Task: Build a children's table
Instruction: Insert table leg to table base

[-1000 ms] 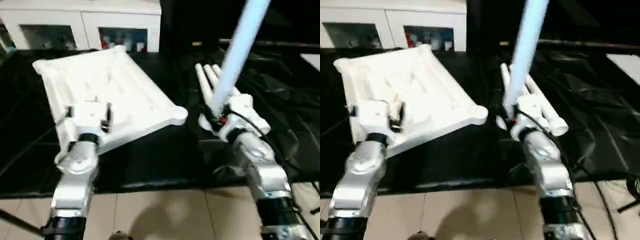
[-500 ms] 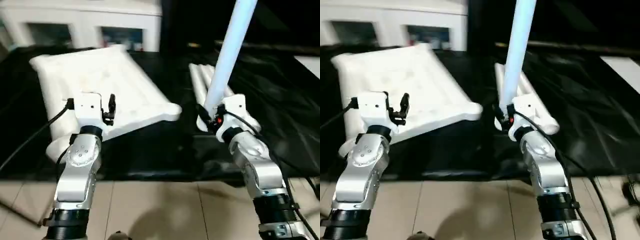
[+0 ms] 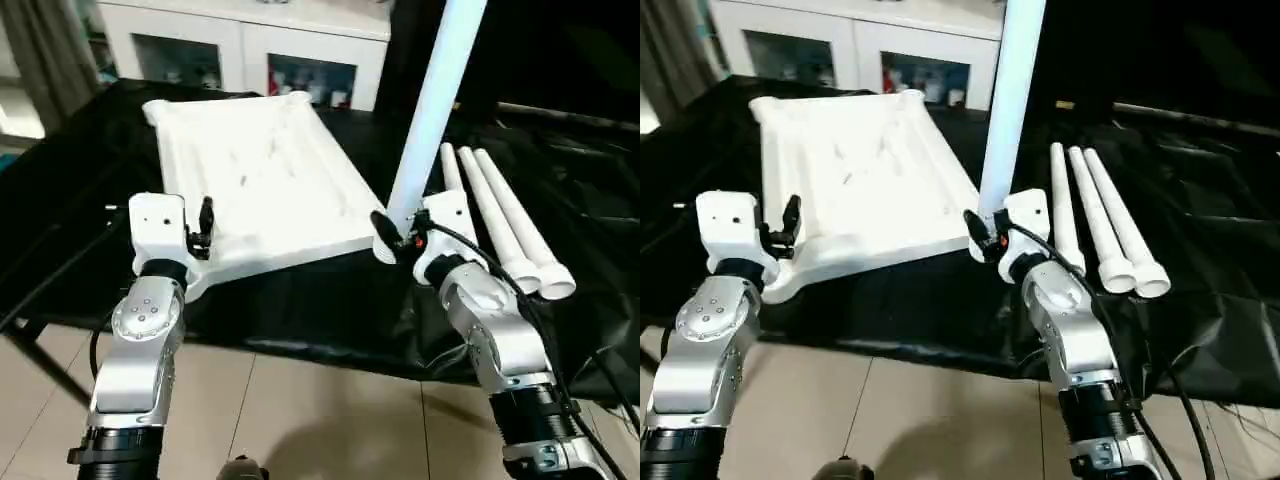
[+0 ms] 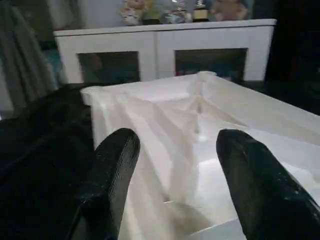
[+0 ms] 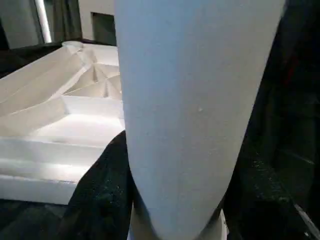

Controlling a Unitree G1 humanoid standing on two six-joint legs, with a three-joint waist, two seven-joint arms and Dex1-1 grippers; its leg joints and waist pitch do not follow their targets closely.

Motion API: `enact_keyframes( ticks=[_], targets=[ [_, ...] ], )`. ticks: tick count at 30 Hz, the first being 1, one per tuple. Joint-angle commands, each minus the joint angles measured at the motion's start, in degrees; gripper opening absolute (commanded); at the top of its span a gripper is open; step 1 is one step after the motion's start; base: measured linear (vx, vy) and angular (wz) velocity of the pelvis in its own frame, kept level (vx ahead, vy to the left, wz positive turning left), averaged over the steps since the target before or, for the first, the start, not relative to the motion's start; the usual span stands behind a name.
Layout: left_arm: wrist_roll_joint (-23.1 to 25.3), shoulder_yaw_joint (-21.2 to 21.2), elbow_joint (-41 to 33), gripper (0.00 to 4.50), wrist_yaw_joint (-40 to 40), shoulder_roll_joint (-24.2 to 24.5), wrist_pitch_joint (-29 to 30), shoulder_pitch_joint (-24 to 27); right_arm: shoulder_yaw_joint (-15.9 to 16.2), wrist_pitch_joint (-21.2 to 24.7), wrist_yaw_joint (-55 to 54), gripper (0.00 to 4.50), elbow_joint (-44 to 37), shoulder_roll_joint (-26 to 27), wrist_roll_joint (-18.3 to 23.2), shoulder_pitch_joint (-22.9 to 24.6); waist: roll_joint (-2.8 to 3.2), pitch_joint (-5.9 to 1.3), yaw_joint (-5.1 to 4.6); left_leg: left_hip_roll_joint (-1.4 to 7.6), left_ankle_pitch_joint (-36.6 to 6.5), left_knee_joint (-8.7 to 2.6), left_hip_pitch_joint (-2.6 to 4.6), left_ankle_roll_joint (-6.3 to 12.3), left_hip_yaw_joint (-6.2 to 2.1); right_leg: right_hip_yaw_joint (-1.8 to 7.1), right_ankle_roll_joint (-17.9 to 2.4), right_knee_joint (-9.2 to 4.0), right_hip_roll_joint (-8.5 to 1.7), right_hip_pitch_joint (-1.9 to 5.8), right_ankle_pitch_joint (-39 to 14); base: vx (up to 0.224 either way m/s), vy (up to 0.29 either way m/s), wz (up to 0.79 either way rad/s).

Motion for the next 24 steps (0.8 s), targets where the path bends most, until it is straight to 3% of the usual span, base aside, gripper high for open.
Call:
enact_keyframes(
  ticks=[1,2,4,5,6,7,8,9,10,11,12,13,14,15,16,17,18,19,20,21,22,23,24],
  targets=[
    [-0.4,-0.8,-0.8,3.0,-0.7,-0.1,0.5,0.0,-1.1,-0.8,-0.1,1.9,0.2,-0.5,0.0,0.1,0.81,-3.63,-0.4,3.57,-15.0,-5.08,1.05,-3.17,-1.92,4.48,-5.2,-4.28,-5.77,1.5,-4.7,0.0,0.0,0.0],
    [-0.9,-0.5,-0.6,3.0,-1.1,-0.3,0.5,0.0,-1.1,-0.8,-0.3,1.9,-0.1,-0.6,-0.1,0.4,1.04,-3.75,-0.42,3.48,-13.6,-4.94,1.01,-2.79,-1.72,4.74,-5.3,-4.17,-5.7,1.61,-3.3,0.0,0.0,0.0],
    [-1.6,0.0,-0.4,3.0,-1.5,-0.5,0.7,-0.2,-0.9,-0.9,-0.4,1.9,-0.4,-0.9,-0.6,0.7,1.34,-3.69,-0.37,3.5,-18.3,-5.12,1.87,-3.23,-1.6,4.8,-5.0,-4.47,-5.56,1.73,-7.3,0.0,0.0,0.0],
    [-1.6,0.2,-0.2,3.0,-1.5,-0.4,0.7,-0.5,-0.6,-0.9,-0.2,1.9,-0.7,-1.1,-0.8,1.0,0.89,-3.24,-0.04,2.48,-23.4,-5.81,0.15,-1.31,-2.66,3.35,-4.5,-5.03,-6.14,3.57,-13.4,0.0,0.0,0.0],
    [-1.6,0.2,-0.2,3.0,-1.5,-0.4,0.7,-0.5,-0.6,-0.9,-0.2,1.9,-0.8,-1.1,-0.8,1.0,1.6,-3.19,-0.23,2.49,-26.7,-6.04,0.51,-0.33,-2.73,2.8,-3.5,-5.77,-6.04,3.65,-18.2,0.0,0.0,0.0],
    [-1.5,0.2,-0.1,3.0,-1.4,-0.3,0.7,-0.6,-0.5,-0.9,-0.1,1.9,-1.0,-1.1,-0.9,1.2,1.13,-3.04,-0.07,1.59,-28.1,-5.9,-0.56,1.56,-3.25,1.83,-2.3,-6.71,-6.73,4.97,-22.5,0.028,0.003,0.36],
    [-1.6,0.3,-0.2,3.0,-1.4,-0.4,0.8,-0.5,-0.4,-0.9,-0.2,1.9,-1.2,-1.0,-1.0,1.3,1.72,-2.53,-0.18,0.84,-25.8,-4.05,-0.81,4.37,-2.79,0.46,-0.7,-9.72,-8.5,7.27,-35.2,0.028,0.003,0.36],
    [-1.6,0.3,-0.3,3.0,-1.4,-0.4,0.8,-0.5,-0.4,-0.9,-0.3,1.9,-1.2,-1.0,-1.1,1.3,1.67,-2.28,-0.77,0.97,-23.2,-3.17,-0.35,5.39,-2.46,-0.09,-1.1,-11.1,-8.57,8.17,-38.8,0.072,0.008,0.47],
    [-1.7,0.3,-0.3,3.0,-1.4,-0.4,0.8,-0.4,-0.4,-0.9,-0.3,1.9,-1.2,-1.0,-1.1,1.3,1.83,-2.06,-0.58,1.05,-22.7,-3.17,-0.24,5.55,-2.5,-0.51,-1.5,-11.43,-8.35,8.5,-39.3,0.11,0.016,0.4],
    [-1.5,0.3,-0.4,3.0,-1.3,-0.6,1.0,-0.3,-0.7,-0.7,-0.3,1.9,-1.1,-0.8,-0.6,1.2,2.88,-2.32,-2.19,4.59,-32.0,-6.07,5.84,1.08,-3.59,-0.15,-3.8,-8.32,-3.21,5.1,-29.6,0.11,0.016,0.4],
    [-1.5,0.3,-0.4,3.0,-1.3,-0.6,1.0,-0.3,-0.9,-0.6,-0.3,1.9,-0.9,-0.8,-0.5,1.1,3.3,-2.39,-2.68,5.74,-36.5,-6.95,7.79,0.29,-4.49,0.05,-4.6,-6.36,-2.53,3.56,-24.5,0.115,0.025,0.2],
    [-1.5,0.3,-0.5,3.0,-1.3,-0.6,1.0,-0.2,-0.9,-0.6,-0.2,1.9,-0.8,-0.8,-0.5,1.0,3.3,-2.39,-2.68,5.74,-36.5,-6.95,7.79,0.29,-4.49,0.05,-4.6,-6.36,-2.53,3.56,-24.5,0.125,0.026,0.01],
    [-1.6,0.3,-0.5,3.0,-1.3,-0.7,1.0,-0.2,-0.9,-0.7,-0.2,1.9,-0.6,-0.8,-0.5,0.9,2.94,-2.78,-4.17,7.4,-37.8,-8.46,10.19,1.89,-7.4,1.71,-5.0,-1.07,-1.63,0.83,-9.9,0.125,0.026,0.01],
    [-1.6,0.3,-0.6,3.0,-1.3,-0.7,1.0,-0.1,-0.9,-0.7,-0.2,1.9,-0.6,-0.9,-0.5,0.9,2.49,-2.73,-4.4,7.39,-36.0,-8.43,10.37,4.15,-7.79,2.29,-4.1,-0.33,-1.83,0.2,-7.7,0.138,0.007,-0.02],
    [-1.6,0.3,-0.6,3.0,-1.2,-0.7,1.0,-0.1,-0.8,-0.7,-0.1,1.9,-0.6,-0.9,-0.5,0.9,0.92,-2.65,-4.75,5.97,-31.6,-7.38,10.17,9.3,-6.56,3.68,-3.4,-1.21,-3.01,-0.39,-4.1,0.127,-0.04,0.08],
    [-1.6,0.4,-0.7,3.0,-1.2,-0.7,1.0,0.0,-0.7,-0.6,0.1,1.9,-0.6,-1.0,-0.6,0.8,-0.13,-2.53,-3.44,1.35,-26.2,-5.17,5.42,10.3,-1.74,6.42,-6.0,-5.33,-5.57,3.98,-1.3,0.127,-0.04,0.08],
    [-1.6,0.4,-0.8,3.0,-1.2,-0.8,1.0,0.1,-0.6,-0.7,0.2,1.9,-0.6,-0.9,-0.7,0.7,-1.63,-2.97,-1.3,-2.37,-14.7,1.3,-0.26,10.89,-0.21,10.37,-7.0,-8.15,-9.07,9.96,-5.8,0.151,-0.065,0.09],
    [-1.6,0.4,-0.8,3.0,-1.2,-0.7,1.0,0.1,-0.6,-0.7,0.2,1.9,-0.6,-0.9,-0.7,0.7,-1.44,-4.0,-0.28,-1.32,-6.6,4.64,-3.48,9.99,-1.69,11.57,-7.2,-8.32,-11.04,12.16,-8.2,0.151,-0.057,0.01],
    [-1.5,0.3,-0.9,3.0,-1.3,-0.7,1.0,0.2,-0.6,-0.7,0.3,1.9,-0.5,-0.9,-0.9,0.6,-0.81,-4.37,0.04,-1.01,-3.8,4.26,-4.26,9.64,-2.3,10.65,-7.5,-7.58,-9.99,12.3,-5.0,0.151,-0.057,0.01],
    [-1.5,0.3,-0.9,3.0,-1.4,-0.7,1.0,0.2,-0.6,-0.7,0.3,1.9,-0.4,-0.8,-0.9,0.5,-0.39,-4.55,-0.25,-0.74,-1.0,3.34,-5.18,9.54,-2.73,9.38,-6.9,-6.64,-8.21,12.48,-0.4,0.136,-0.032,-0.08],
    [-1.5,0.3,-0.8,3.0,-1.5,-0.7,1.0,0.2,-0.7,-0.8,0.2,1.9,-0.3,-0.8,-1.0,0.5,1.48,-5.25,-0.75,-0.22,5.8,-0.43,-3.14,9.12,-2.65,4.93,-4.3,-4.57,-3.32,11.17,6.6,0.146,-0.005,-0.07],
    [-1.5,0.3,-0.8,3.0,-1.5,-0.7,1.0,0.2,-0.7,-0.8,0.2,1.9,-0.3,-0.8,-1.0,0.4,3.48,-5.29,-3.6,2.71,14.0,-1.9,5.21,17.24,-7.16,0.97,-1.1,1.05,1.82,4.17,4.9,0.146,-0.005,-0.07],
    [-1.4,0.2,-0.8,3.0,-1.7,-0.7,1.0,0.3,-0.8,-0.8,0.2,1.9,-0.6,-0.8,-0.9,0.5,4.16,-6.08,-5.33,6.1,17.5,-1.82,11.47,24.17,-11.25,1.06,0.6,4.51,1.49,-2.46,-4.6,0.183,-0.033,-0.1]
  ],
)
